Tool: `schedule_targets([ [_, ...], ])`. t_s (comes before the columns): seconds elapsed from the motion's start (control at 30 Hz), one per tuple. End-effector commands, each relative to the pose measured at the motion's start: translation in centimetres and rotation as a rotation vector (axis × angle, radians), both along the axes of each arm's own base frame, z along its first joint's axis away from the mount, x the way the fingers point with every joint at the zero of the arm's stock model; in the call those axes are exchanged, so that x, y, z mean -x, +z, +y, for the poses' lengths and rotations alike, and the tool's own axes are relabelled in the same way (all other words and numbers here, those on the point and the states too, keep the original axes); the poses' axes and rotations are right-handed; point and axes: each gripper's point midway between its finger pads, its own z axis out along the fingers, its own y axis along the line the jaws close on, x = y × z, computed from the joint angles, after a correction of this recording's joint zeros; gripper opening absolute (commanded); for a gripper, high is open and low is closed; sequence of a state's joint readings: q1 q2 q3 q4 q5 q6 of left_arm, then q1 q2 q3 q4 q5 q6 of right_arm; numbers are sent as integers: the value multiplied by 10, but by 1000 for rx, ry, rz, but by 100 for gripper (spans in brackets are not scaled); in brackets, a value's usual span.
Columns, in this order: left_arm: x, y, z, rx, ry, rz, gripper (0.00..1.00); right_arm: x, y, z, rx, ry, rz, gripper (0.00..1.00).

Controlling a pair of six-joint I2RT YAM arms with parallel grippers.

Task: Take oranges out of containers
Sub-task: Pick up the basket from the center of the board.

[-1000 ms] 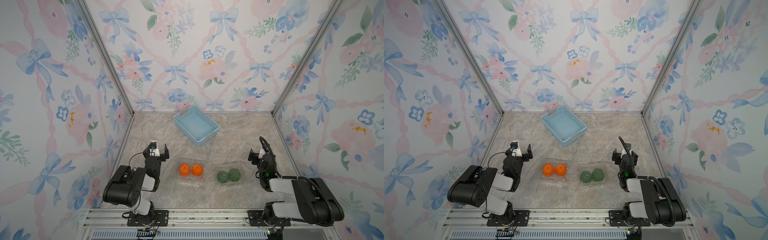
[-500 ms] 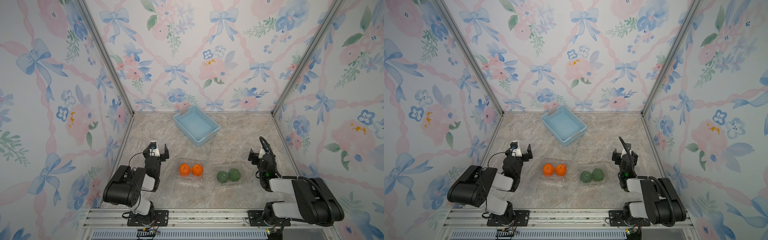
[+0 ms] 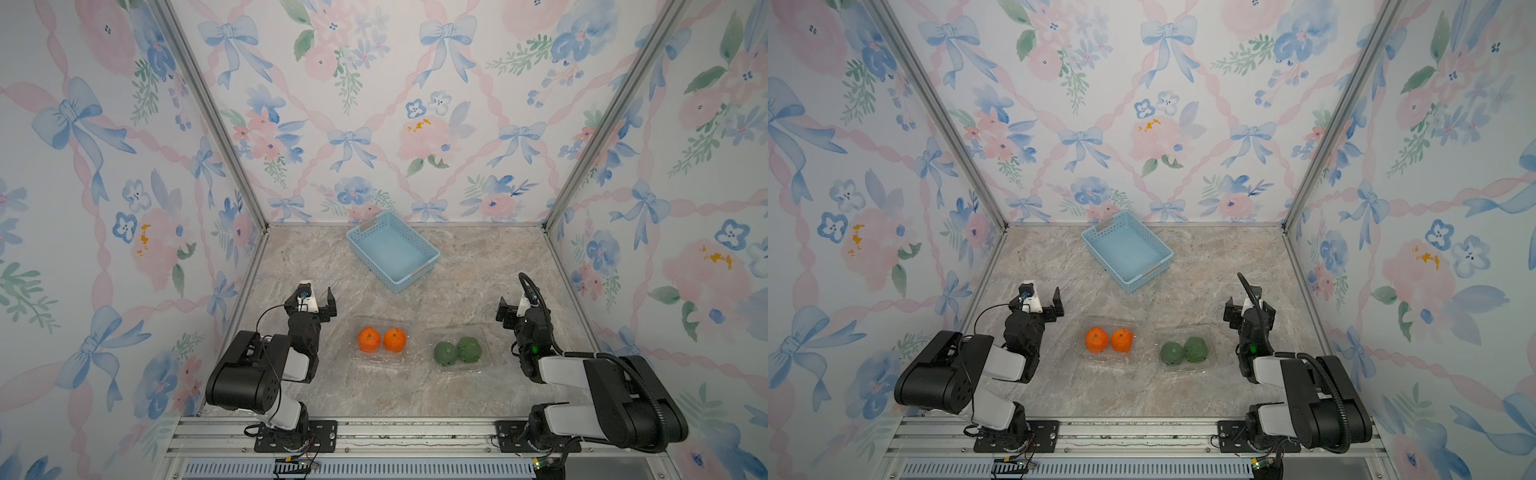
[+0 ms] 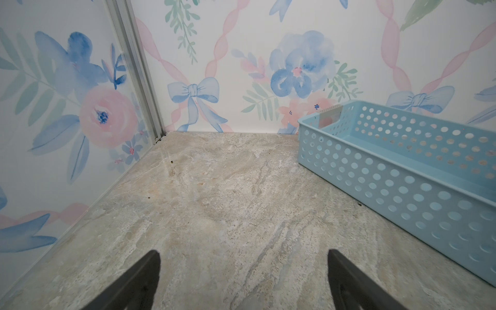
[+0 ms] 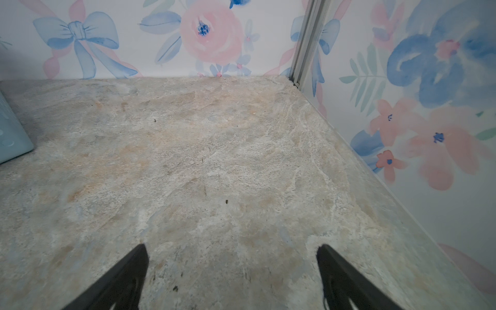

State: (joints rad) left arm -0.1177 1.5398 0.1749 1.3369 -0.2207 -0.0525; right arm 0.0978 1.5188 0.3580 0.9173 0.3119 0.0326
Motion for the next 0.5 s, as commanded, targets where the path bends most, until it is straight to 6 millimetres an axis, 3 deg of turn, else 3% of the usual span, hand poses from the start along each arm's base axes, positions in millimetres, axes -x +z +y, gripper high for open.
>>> schedule_targets([
  [0.0, -5, 22, 6, 9, 32, -30, 98, -5, 5, -8, 5, -40, 7, 97],
  [0.13, 7, 76, -4, 21, -3, -127, 98, -13, 25, 1, 104, -64, 78, 97],
  [0.23, 23, 100, -33, -16, -107, -195, 98, -37, 68, 19, 114, -3, 160, 97],
  [0.37, 36, 92, -76, -87, -253, -163, 98, -67, 124, 72, 16, 152, 194, 97],
  [0.47, 47, 80, -90, -68, -317, -138, 98, -87, 128, 120, -145, 219, 296, 97],
])
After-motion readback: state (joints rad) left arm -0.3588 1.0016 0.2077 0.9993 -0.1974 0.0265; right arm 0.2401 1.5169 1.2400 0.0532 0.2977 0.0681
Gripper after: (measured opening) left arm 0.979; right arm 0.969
